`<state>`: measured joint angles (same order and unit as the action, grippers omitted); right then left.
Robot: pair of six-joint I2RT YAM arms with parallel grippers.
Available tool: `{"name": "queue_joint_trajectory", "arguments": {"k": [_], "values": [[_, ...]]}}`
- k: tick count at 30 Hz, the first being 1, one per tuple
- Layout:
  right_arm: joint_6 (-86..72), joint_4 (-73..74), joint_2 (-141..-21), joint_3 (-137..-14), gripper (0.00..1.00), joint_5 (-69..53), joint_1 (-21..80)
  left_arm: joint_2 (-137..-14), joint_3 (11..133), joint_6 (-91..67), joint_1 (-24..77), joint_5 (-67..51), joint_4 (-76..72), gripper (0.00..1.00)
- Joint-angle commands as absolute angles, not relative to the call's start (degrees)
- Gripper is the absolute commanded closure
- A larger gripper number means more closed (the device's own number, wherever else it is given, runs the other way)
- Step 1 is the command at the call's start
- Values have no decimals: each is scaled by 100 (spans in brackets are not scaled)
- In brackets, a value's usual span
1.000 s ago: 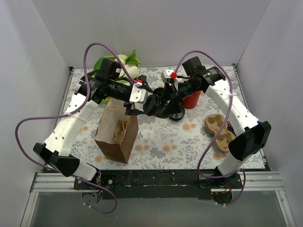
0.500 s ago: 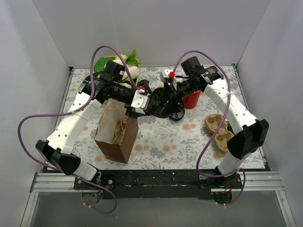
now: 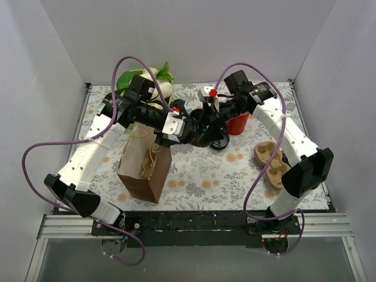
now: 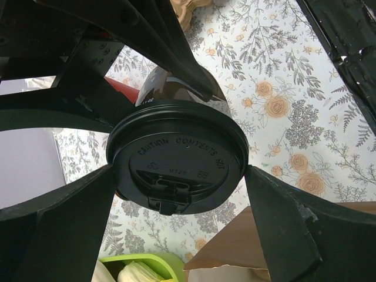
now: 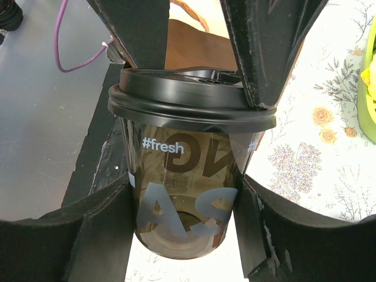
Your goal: Pack the takeout coffee
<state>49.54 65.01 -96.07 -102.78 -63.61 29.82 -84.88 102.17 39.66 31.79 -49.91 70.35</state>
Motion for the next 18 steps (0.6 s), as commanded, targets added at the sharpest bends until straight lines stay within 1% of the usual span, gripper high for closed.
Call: {"name": "queue_joint_trajectory", "arguments": {"k": [1,12,18], "values": [[4983,6530,-9633,-10538,34,-6530,3006,-8367,10302,4096,3217,-5133,7269,9],[4966,6565,-9677,-10494,34,-6521,3006,-8288,10248,3947,3226,-5159,7076,5],[4948,6583,-9686,-10503,34,-6548,3015,-8157,10064,4166,3226,-5001,7146,6]]}}
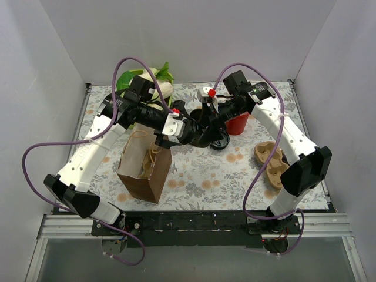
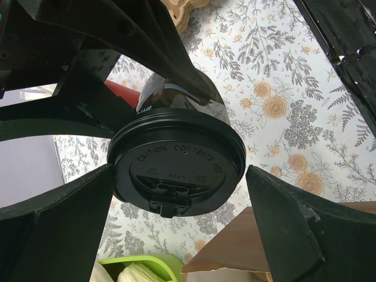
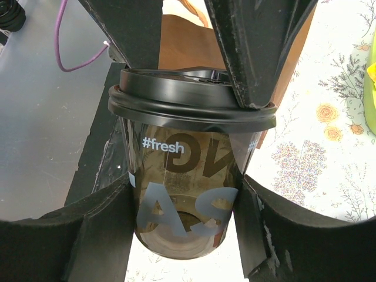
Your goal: Pack the takeout coffee
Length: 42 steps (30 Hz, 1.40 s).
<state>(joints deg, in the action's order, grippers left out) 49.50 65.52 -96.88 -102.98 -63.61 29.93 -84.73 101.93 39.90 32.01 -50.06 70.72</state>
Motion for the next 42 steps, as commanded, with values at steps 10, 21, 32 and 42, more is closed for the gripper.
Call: {"name": "queue_joint_trajectory", "arguments": {"k": [10,21,32,42], "values": [[4922,6601,-9747,-10538,34,-6583,3015,-8033,9870,4386,3217,-4719,6961,11],[4554,6355,-9694,-10433,33,-6714,3015,-7779,9274,3385,3217,-4685,5778,16],[4351,6249,-9721,-10371,33,-6785,3015,-7514,8780,3041,3217,-4764,5080,27],[4114,6047,-9756,-10441,28,-6470,2997,-7471,8903,2935,3217,-4641,5308,46]]}}
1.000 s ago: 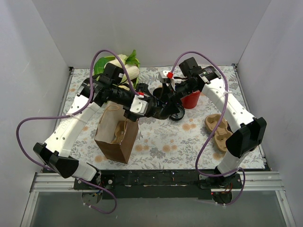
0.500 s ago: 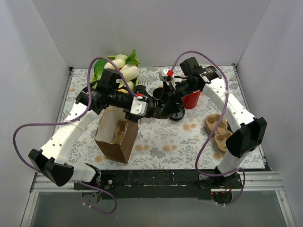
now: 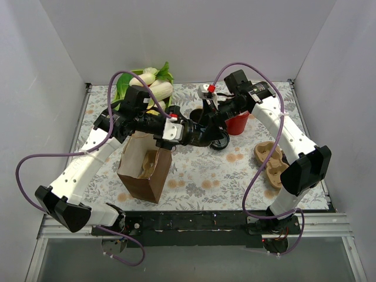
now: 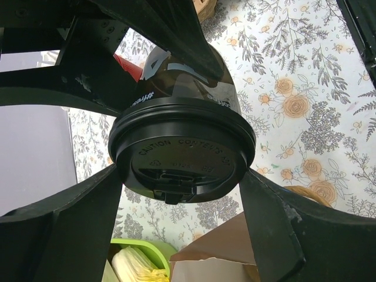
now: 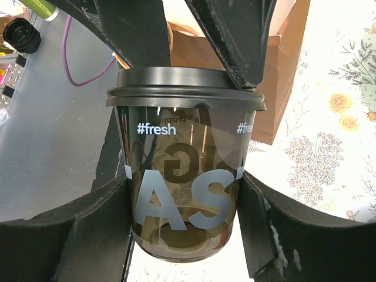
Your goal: Pack the takeout coffee
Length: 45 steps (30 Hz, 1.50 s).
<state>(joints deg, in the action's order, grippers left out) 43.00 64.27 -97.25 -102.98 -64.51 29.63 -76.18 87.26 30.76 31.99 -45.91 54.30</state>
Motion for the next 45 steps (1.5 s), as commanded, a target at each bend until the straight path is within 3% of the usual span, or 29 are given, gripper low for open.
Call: {"name": "queue_joint_trajectory", "arguments": {"k": [1,5,10,11,16,21,27,30,36,42,43,45], "values": [[4113,6047,-9756,-10502,26,-6364,2945,-7462,8929,2944,3217,-4606,5387,46],[3982,5898,-9765,-10977,12,-6064,2497,-7392,9132,2542,3217,-4150,5687,50],[2912,4757,-9756,-11092,6,-6319,1987,-7137,9263,970,3156,-3000,5125,58],[2796,4529,-9738,-10918,5,-6319,1995,-7093,9290,610,3129,-2814,4985,62],[1461,2640,-9641,-10117,5,-6232,2065,-6909,9465,-473,3120,-1357,4781,100],[821,1680,-10036,-10299,8,-6011,2460,-6882,9808,-1370,3024,903,4869,100],[-245,522,-10765,-10766,8,-6091,3383,-7014,10125,-1837,1978,2054,5107,100],[-510,692,-11090,-11021,9,-5646,3857,-7031,10238,-2178,1732,2250,5036,100],[-124,1405,-11390,-11223,19,-4301,4306,-7444,11091,-3085,967,1661,5572,100],[132,2047,-11137,-11041,57,-3745,4272,-7400,11031,-3041,958,1477,5353,100],[114,2083,-11023,-10917,74,-3622,4263,-7400,11022,-3050,967,1459,5326,100],[44,2188,-10664,-10497,83,-3446,4245,-7409,10978,-3024,967,1407,5212,100]]}}
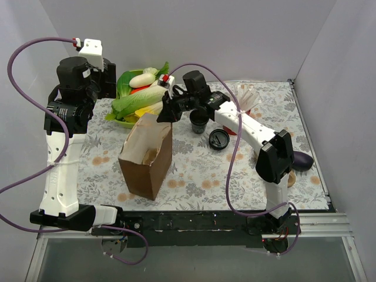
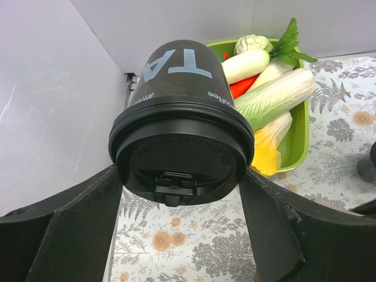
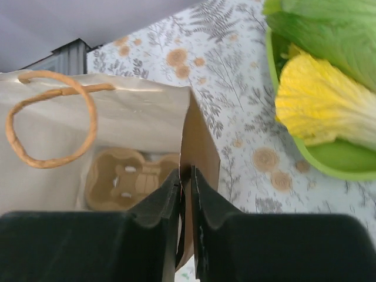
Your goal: Pack the takeout coffee
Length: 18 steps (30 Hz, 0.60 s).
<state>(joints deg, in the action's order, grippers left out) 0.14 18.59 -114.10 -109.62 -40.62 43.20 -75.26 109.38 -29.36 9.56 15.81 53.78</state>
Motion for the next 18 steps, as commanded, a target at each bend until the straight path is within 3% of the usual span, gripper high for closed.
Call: {"name": "queue_joint_trajectory", "arguments": {"k": [1,3,9,14,15,18], "values": [[-95,2206,-10531,-10338,85,-3463,4176,-7409,10960,-2989,967,1380,5168,100],[-376,2267,-10119,-10091,99,-3350,4096,-7427,10907,-2971,967,1205,5063,100],[-756,3172,-9371,-9677,99,-2305,3709,-7497,10645,-2988,967,809,4870,100],[-493,3647,-8904,-9257,99,-2399,3674,-7550,10442,-2971,967,572,4650,100],[-449,3674,-8755,-9142,96,-2417,3674,-7576,10433,-2962,967,528,4632,100],[-238,3858,-8596,-9035,63,-2469,3648,-7673,10433,-2962,967,405,4579,100]]}}
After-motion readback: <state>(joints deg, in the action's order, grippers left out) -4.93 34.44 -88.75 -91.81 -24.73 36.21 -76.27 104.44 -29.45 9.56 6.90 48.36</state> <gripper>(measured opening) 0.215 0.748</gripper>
